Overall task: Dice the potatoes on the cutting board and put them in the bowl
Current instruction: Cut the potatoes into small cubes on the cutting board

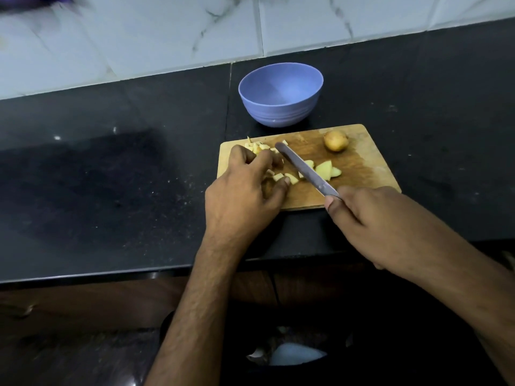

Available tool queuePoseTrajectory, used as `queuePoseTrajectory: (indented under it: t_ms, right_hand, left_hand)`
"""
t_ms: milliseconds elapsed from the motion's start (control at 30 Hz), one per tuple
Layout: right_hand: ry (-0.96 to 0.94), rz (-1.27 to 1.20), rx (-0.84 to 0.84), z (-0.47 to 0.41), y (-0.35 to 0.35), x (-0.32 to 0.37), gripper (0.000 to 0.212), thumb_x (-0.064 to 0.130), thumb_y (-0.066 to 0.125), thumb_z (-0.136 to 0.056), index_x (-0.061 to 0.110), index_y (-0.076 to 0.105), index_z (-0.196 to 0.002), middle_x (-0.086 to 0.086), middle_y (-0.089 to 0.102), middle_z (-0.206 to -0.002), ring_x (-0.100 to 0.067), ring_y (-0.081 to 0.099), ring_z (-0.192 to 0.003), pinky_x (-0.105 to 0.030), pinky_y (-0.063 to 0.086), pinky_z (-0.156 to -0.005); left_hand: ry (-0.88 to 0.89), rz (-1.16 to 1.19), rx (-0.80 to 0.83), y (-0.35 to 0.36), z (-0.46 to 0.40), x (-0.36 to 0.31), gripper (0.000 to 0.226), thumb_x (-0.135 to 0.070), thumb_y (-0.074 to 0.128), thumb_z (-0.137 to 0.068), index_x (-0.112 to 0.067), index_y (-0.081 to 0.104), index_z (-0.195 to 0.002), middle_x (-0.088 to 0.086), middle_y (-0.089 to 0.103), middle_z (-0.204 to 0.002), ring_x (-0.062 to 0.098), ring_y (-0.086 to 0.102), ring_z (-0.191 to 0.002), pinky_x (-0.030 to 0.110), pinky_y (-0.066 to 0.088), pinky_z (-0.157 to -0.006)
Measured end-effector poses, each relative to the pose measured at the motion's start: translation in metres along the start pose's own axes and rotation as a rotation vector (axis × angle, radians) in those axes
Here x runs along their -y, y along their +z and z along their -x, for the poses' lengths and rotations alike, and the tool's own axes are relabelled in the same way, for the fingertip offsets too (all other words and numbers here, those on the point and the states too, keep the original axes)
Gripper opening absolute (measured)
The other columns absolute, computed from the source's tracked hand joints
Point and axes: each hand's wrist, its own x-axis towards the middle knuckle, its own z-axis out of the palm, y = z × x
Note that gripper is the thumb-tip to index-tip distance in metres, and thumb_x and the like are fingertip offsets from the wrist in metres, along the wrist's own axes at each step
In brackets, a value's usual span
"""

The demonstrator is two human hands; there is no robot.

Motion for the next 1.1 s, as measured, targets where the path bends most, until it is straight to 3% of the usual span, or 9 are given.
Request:
queuePoseTrajectory:
  t_ms: [167, 267, 367, 467, 600, 800, 1000, 1100]
  right_hand:
    - [0.005, -0.02, -0.024, -0.011, 0.0, 0.0, 0.034, 0.043, 0.032, -0.103, 0.029, 0.046, -0.076, 0.005, 0.052, -0.053, -0.006, 0.049, -0.039, -0.024, 0.039, -0.046]
    - [-0.001, 0.001, -0.049, -0.01, 0.002, 0.0, 0.033, 0.044, 0.031, -0.103, 0.031, 0.042, -0.076, 0.005, 0.054, -0.058, -0.006, 0.051, -0.044, -0.027, 0.044, -0.048]
    - [-0.012, 0.025, -0.08, -0.007, 0.006, -0.002, 0.03, 0.046, 0.029, -0.102, 0.031, 0.048, -0.085, 0.005, 0.056, -0.063, -0.008, 0.054, -0.048, -0.029, 0.048, -0.05]
    - [-0.036, 0.038, -0.112, -0.006, 0.008, -0.005, 0.029, 0.046, 0.029, -0.102, 0.031, 0.047, -0.084, 0.006, 0.054, -0.062, -0.007, 0.052, -0.05, -0.025, 0.04, -0.048]
    - [-0.051, 0.049, -0.114, -0.005, 0.01, -0.006, 0.032, 0.045, 0.028, -0.102, 0.027, 0.05, -0.086, 0.007, 0.053, -0.063, -0.007, 0.051, -0.053, -0.025, 0.038, -0.049]
    - [-0.041, 0.104, -0.068, 0.009, 0.012, 0.0, 0.036, 0.047, 0.025, -0.102, 0.03, 0.056, -0.098, 0.008, 0.052, -0.063, -0.005, 0.05, -0.051, -0.021, 0.034, -0.048]
    - [0.008, 0.155, 0.012, 0.011, 0.005, 0.009, 0.027, 0.045, 0.025, -0.103, 0.033, 0.042, -0.086, 0.009, 0.049, -0.065, -0.004, 0.047, -0.053, -0.021, 0.028, -0.046]
    - [0.035, 0.165, 0.087, 0.013, 0.002, 0.01, 0.033, 0.044, 0.028, -0.103, 0.03, 0.036, -0.074, 0.008, 0.051, -0.067, -0.005, 0.05, -0.056, -0.023, 0.035, -0.049]
  left_hand:
    - [-0.1, -0.015, -0.077, 0.004, -0.005, 0.0, 0.029, -0.048, 0.059, -0.093, -0.034, 0.056, -0.118, -0.009, 0.045, -0.111, 0.014, 0.057, -0.084, 0.029, 0.039, -0.063]
    - [-0.077, -0.034, -0.095, 0.004, -0.005, -0.002, 0.025, -0.045, 0.057, -0.096, -0.033, 0.053, -0.118, -0.01, 0.042, -0.111, 0.01, 0.054, -0.08, 0.022, 0.027, -0.053]
    - [0.028, 0.015, -0.059, 0.001, -0.001, -0.003, 0.02, -0.047, 0.056, -0.097, -0.042, 0.058, -0.116, -0.012, 0.041, -0.113, 0.008, 0.054, -0.078, 0.025, 0.038, -0.057]
    - [0.11, -0.022, -0.003, 0.0, 0.001, -0.004, 0.021, -0.05, 0.057, -0.094, -0.047, 0.061, -0.115, -0.013, 0.045, -0.118, 0.007, 0.058, -0.084, 0.03, 0.047, -0.061]
    - [0.06, -0.055, -0.001, 0.001, -0.001, -0.005, 0.023, -0.056, 0.056, -0.094, -0.039, 0.061, -0.109, -0.015, 0.047, -0.116, 0.008, 0.059, -0.086, 0.035, 0.052, -0.063]
    - [0.083, -0.077, -0.01, 0.002, 0.002, -0.004, 0.026, -0.051, 0.057, -0.092, -0.029, 0.057, -0.106, -0.01, 0.046, -0.114, 0.012, 0.056, -0.087, 0.038, 0.053, -0.063]
    - [0.077, -0.062, -0.006, 0.002, 0.003, -0.004, 0.022, -0.045, 0.058, -0.09, -0.028, 0.056, -0.103, -0.01, 0.046, -0.113, 0.012, 0.055, -0.086, 0.034, 0.048, -0.061]
    - [0.053, -0.03, -0.047, 0.004, 0.002, -0.005, 0.02, -0.04, 0.059, -0.091, -0.027, 0.052, -0.104, -0.011, 0.047, -0.11, 0.011, 0.054, -0.084, 0.031, 0.042, -0.058]
